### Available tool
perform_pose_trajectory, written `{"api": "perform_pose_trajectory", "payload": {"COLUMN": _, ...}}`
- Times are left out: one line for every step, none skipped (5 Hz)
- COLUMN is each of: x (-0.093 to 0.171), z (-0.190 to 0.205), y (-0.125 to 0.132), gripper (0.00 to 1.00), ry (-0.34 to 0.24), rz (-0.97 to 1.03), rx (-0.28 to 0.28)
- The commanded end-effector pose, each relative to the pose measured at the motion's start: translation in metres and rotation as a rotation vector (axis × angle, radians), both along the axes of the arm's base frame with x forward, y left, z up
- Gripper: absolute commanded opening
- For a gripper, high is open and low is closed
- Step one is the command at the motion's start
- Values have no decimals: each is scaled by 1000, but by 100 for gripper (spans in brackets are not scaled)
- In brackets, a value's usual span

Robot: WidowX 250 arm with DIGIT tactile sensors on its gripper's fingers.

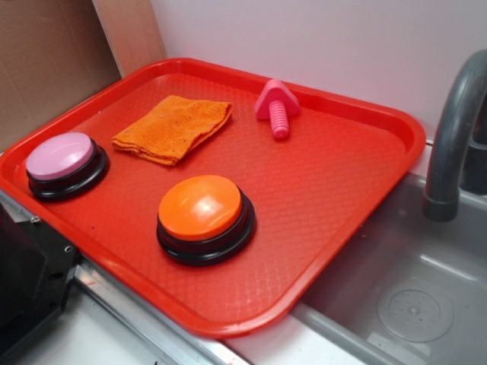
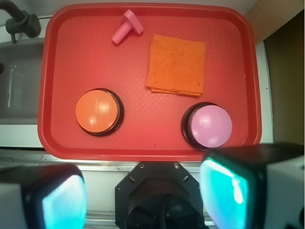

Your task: Push the pink button.

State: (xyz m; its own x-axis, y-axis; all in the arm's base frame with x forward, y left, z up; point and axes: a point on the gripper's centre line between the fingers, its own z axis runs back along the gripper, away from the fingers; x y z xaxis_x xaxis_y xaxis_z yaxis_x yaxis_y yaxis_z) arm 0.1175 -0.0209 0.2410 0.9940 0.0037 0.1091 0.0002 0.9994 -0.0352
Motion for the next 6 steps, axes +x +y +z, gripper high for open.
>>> {"api": "perform_pose_trajectory", "payload": {"x": 0, "z": 0, "y": 0, "gripper": 100, "ry": 0, "rz": 0, "rx": 0}}
{"api": "perform_pose_trajectory", "payload": {"x": 12, "z": -40, "y": 45, "gripper": 100, "ry": 63, "rz": 101, "rx": 38}}
{"api": "perform_pose_trajectory", "payload": {"x": 17, "z": -82, "y": 79, "gripper": 100, "ry": 76, "rz": 124, "rx": -13}}
{"api": "perform_pose_trajectory", "payload": {"x": 17, "z": -123, "y": 108, "gripper": 100, "ry": 68, "rz": 110, "rx": -9}}
{"api": "perform_pose_trajectory", "payload": {"x": 17, "z": -155, "y": 119, "gripper": 100, "ry": 53, "rz": 70, "rx": -14}}
{"api": "perform_pose_trajectory", "payload": {"x": 26, "z": -176, "y": 114, "gripper": 100, "ry": 87, "rz": 44, "rx": 37}}
